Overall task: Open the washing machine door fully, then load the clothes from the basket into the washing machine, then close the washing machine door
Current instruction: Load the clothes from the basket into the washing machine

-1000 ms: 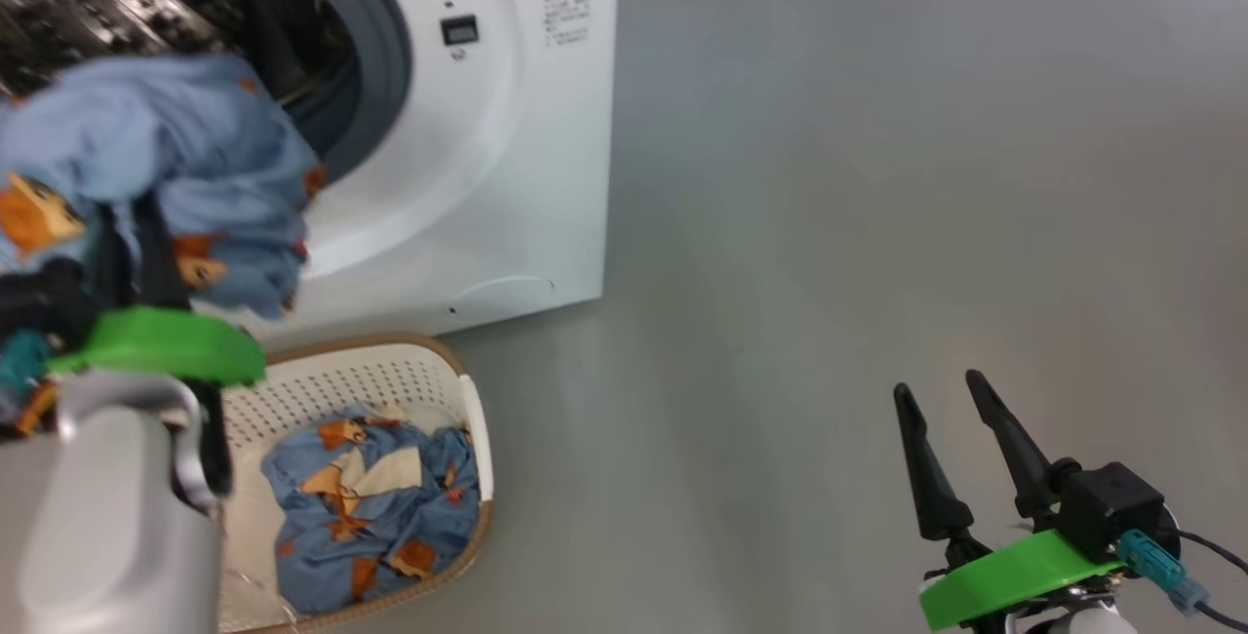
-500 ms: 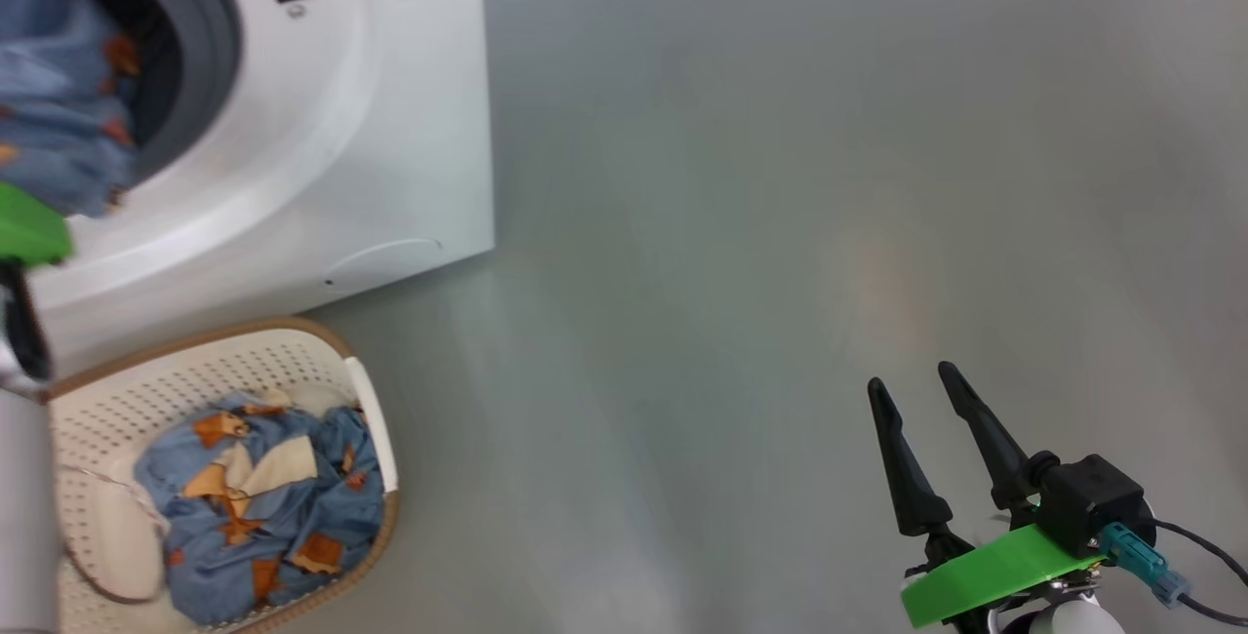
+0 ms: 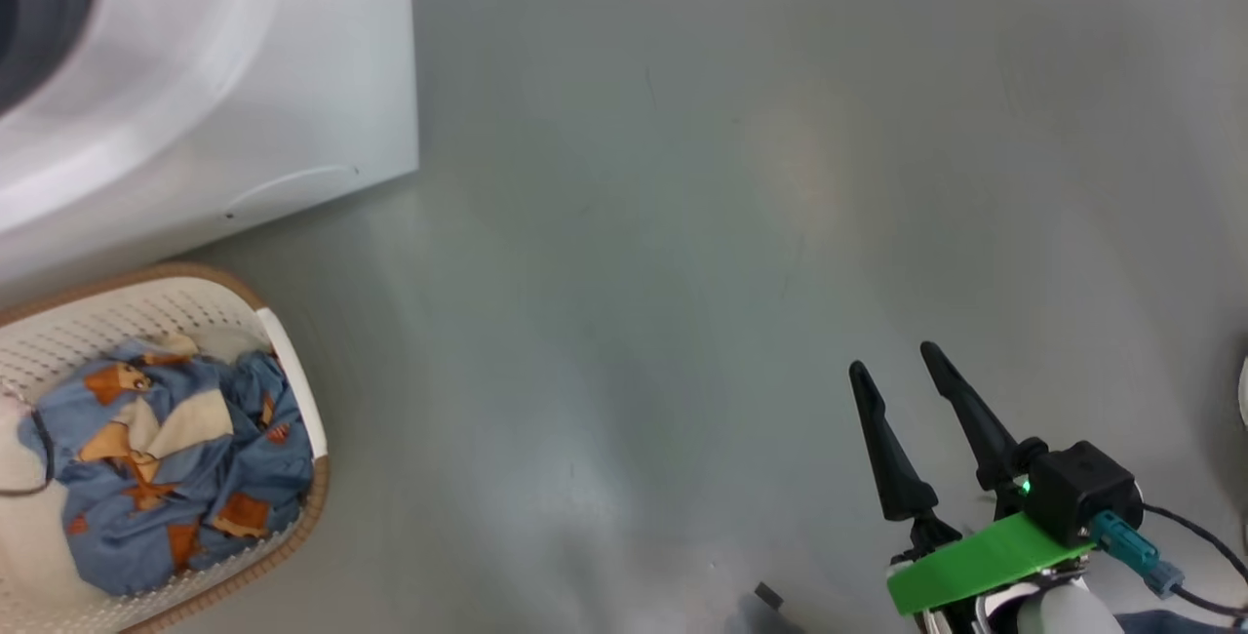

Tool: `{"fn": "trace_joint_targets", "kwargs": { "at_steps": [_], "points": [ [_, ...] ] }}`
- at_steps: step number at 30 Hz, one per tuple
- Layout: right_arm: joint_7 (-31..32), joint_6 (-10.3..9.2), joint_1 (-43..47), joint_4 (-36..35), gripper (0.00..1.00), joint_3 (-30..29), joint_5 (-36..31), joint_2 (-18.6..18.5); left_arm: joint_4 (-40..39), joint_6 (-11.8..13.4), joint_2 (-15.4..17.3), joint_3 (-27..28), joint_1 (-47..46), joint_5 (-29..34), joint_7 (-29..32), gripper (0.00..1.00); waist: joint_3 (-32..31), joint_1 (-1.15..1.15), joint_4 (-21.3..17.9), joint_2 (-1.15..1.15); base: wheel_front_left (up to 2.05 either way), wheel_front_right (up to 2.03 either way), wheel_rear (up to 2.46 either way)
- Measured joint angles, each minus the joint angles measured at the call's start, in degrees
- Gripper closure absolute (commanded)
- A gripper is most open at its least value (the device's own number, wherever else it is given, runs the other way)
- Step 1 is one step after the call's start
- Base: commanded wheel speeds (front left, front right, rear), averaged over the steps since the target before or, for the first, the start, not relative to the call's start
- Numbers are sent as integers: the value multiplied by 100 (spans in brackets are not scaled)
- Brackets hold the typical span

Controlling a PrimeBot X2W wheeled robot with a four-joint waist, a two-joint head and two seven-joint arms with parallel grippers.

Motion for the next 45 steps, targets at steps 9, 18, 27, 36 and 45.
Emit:
{"fn": "trace_joint_targets", "kwargs": {
  "at_steps": [9, 18, 27, 36, 45],
  "points": [
    [0, 0, -94, -125, 0, 162, 22, 2, 59, -51, 290, 146, -491, 30, 0, 100, 468, 0, -119, 0, 0, 0, 0],
    [0, 0, -95, -379, 0, 109, 307, 5, -382, -349, 512, 378, -1230, -14, -1, 100, 955, 0, -232, 0, 0, 0, 0],
    [0, 0, -135, -430, 0, 34, 355, 8, -377, -341, 491, 452, -1386, 211, -23, 100, 1357, 0, -273, 0, 0, 0, 0],
    [0, 0, -230, -382, 0, 34, 392, 9, 688, -292, 488, 326, -1402, 403, -24, 0, 1259, 0, -231, 0, 0, 0, 0],
    [0, 0, -228, -294, 0, -18, 397, 8, 1167, -69, 375, 237, -1552, 435, -24, 0, 987, 0, -105, 0, 0, 0, 0]
  ]
}}
